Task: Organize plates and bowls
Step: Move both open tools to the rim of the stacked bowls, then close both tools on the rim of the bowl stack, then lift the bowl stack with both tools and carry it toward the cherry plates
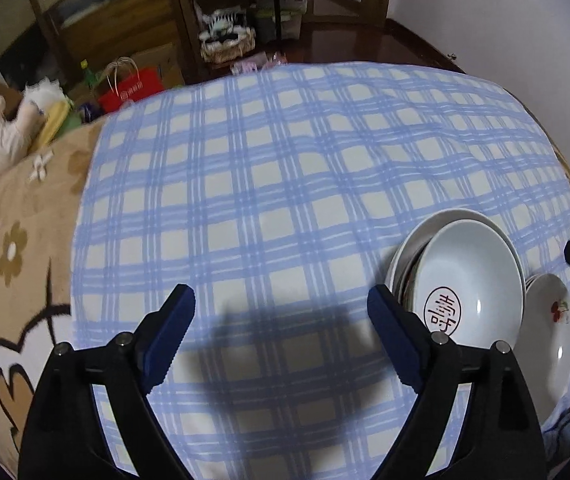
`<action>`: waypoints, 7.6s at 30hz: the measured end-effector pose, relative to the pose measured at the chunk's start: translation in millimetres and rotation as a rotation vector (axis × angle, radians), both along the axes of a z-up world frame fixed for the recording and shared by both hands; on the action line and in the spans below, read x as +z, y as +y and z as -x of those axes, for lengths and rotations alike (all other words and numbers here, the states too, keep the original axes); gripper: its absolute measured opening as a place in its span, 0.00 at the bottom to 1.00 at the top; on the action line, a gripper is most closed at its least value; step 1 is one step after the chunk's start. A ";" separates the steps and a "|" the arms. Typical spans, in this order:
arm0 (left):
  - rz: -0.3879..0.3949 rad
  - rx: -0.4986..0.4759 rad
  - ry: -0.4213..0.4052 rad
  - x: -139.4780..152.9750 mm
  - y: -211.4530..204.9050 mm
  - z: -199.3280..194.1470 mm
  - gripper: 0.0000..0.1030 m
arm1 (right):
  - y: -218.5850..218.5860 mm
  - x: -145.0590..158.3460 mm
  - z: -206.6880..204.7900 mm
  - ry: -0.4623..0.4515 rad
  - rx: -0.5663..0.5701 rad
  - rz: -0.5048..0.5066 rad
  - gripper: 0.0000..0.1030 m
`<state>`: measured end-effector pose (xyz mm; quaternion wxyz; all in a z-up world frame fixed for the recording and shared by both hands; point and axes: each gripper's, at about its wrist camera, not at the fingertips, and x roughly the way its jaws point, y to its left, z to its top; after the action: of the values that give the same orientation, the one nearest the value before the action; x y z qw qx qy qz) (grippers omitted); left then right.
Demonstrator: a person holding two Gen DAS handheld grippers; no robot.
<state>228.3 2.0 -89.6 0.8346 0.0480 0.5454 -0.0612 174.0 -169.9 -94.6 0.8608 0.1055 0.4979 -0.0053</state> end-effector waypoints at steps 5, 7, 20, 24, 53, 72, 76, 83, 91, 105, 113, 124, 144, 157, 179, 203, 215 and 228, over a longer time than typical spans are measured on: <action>-0.008 -0.006 0.028 -4.7 5.1 -4.1 0.84 | -0.5 -11.2 -1.7 0.028 -0.003 0.020 1.00; 0.003 -0.013 0.046 -7.7 6.1 -6.3 0.84 | 0.7 -15.8 -2.6 0.039 0.003 0.040 1.00; 0.070 -0.062 0.127 -21.7 -4.1 -9.8 0.84 | -0.7 -36.6 -6.8 0.124 -0.003 0.116 1.00; 0.085 -0.078 0.139 -24.3 -8.8 -11.0 0.84 | -3.1 -41.5 -7.7 0.152 -0.005 0.106 1.00; 0.149 -0.049 0.179 -30.5 -11.2 -20.5 0.84 | -3.0 -53.9 -9.2 0.195 -0.001 0.035 1.00; 0.186 -0.043 0.202 -35.5 -8.0 -24.8 0.84 | -6.8 -56.7 -9.8 0.199 -0.021 -0.043 0.90; 0.192 -0.043 0.203 -35.2 -8.7 -24.5 0.82 | -6.0 -56.3 -10.0 0.202 -0.011 -0.063 0.78; 0.214 -0.029 0.236 -39.5 -8.3 -26.8 0.82 | -6.8 -53.7 -10.9 0.214 -0.011 -0.173 0.56; 0.206 -0.036 0.238 -41.1 -8.1 -24.4 0.81 | 13.3 -59.3 -12.3 0.243 0.045 -0.155 0.20; 0.284 -0.111 0.215 -39.8 -28.4 -18.8 0.24 | 25.4 -56.1 -13.4 0.229 0.058 -0.107 0.14; 0.294 -0.090 0.222 -40.2 -27.0 -18.4 0.23 | 26.6 -54.9 -15.8 0.240 0.047 -0.113 0.13; 0.317 -0.100 0.212 -43.7 -31.2 -20.2 0.05 | 22.1 -58.6 -14.9 0.243 -0.003 -0.160 0.11; 0.318 -0.051 0.196 -46.8 -31.1 -19.8 0.03 | 24.3 -54.8 -11.2 0.254 -0.083 -0.168 0.11; 0.335 -0.012 0.170 -44.3 -31.8 -16.8 0.03 | 28.3 -53.1 -10.0 0.235 -0.078 -0.124 0.09; 0.297 -0.037 0.153 -41.4 -36.8 -17.8 0.03 | 23.5 -55.6 -8.7 0.228 -0.087 -0.136 0.08; 0.315 -0.060 0.139 -38.3 -33.4 -15.9 0.03 | 30.1 -49.3 -18.8 0.250 0.012 -0.079 0.08; 0.315 -0.068 0.132 -31.5 -33.9 -12.1 0.03 | 29.9 -45.4 -20.0 0.257 0.004 -0.091 0.07; 0.313 -0.084 0.117 -20.1 -34.7 -12.2 0.03 | 27.7 -31.3 -21.4 0.258 0.003 -0.101 0.06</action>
<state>240.5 -32.7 -109.7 0.7953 -0.0635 0.5746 -0.1827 195.4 -142.2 -125.9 0.7832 0.1465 0.6042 0.0074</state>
